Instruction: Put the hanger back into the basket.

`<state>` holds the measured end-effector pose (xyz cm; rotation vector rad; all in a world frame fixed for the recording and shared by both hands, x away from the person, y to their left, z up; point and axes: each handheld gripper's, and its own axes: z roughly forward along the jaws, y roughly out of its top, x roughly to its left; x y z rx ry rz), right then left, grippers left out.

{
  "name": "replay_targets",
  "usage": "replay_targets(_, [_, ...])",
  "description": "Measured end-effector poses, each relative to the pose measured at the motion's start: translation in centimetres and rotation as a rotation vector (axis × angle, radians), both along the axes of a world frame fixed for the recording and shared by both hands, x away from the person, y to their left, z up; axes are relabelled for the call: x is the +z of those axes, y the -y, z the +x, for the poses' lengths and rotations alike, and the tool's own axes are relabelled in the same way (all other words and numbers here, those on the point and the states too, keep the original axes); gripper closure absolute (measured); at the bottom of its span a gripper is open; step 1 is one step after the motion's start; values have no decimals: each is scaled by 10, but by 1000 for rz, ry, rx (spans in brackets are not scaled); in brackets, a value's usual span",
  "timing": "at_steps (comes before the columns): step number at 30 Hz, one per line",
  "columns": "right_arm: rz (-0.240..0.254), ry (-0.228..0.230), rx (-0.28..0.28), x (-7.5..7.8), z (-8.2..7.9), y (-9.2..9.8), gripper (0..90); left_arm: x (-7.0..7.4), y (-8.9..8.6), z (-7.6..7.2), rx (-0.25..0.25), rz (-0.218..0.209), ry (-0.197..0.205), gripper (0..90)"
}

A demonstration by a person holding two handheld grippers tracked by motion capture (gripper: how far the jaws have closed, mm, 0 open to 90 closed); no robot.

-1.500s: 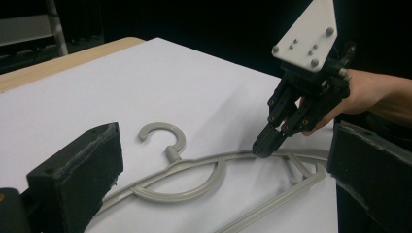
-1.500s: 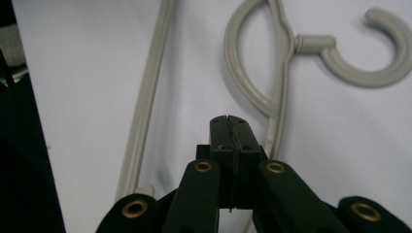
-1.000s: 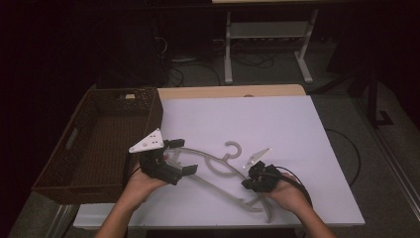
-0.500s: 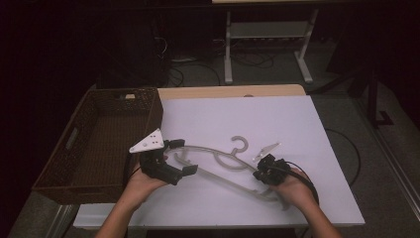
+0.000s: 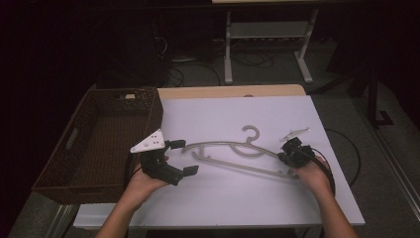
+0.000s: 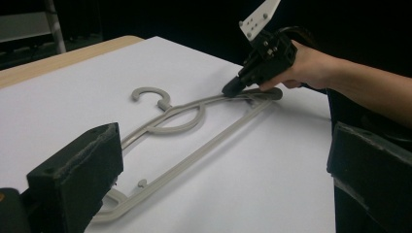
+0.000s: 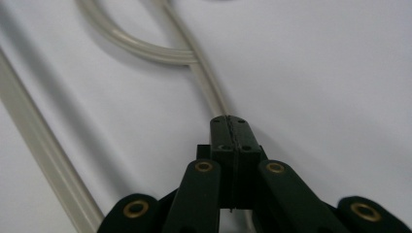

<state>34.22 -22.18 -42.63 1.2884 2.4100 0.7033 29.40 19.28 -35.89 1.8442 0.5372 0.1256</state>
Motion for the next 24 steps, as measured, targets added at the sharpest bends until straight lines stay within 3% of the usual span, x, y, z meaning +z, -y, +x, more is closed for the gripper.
replay_targets(7, [30,24,-8,0,2,10,896,-1,1,0,2,-2,-5,0])
replay_targets(12, [97,39,9,7,0,6,896,-1,0,0,4,-3,-7,0])
replay_targets(16, [187,36,77,15,1,-19,895,0,-2,0,7,-13,-11,0])
replay_targets(18, [207,43,94,16,3,-25,895,0,-3,1,8,-21,-9,0])
replay_targets(19, [226,36,136,17,5,-37,895,0,-3,1,10,-22,-12,0])
replay_targets(22, [254,26,192,19,9,-57,894,0,-5,1,14,-27,-11,0])
replay_targets(24, [265,23,206,19,12,-64,895,1,-6,1,15,-25,-12,0])
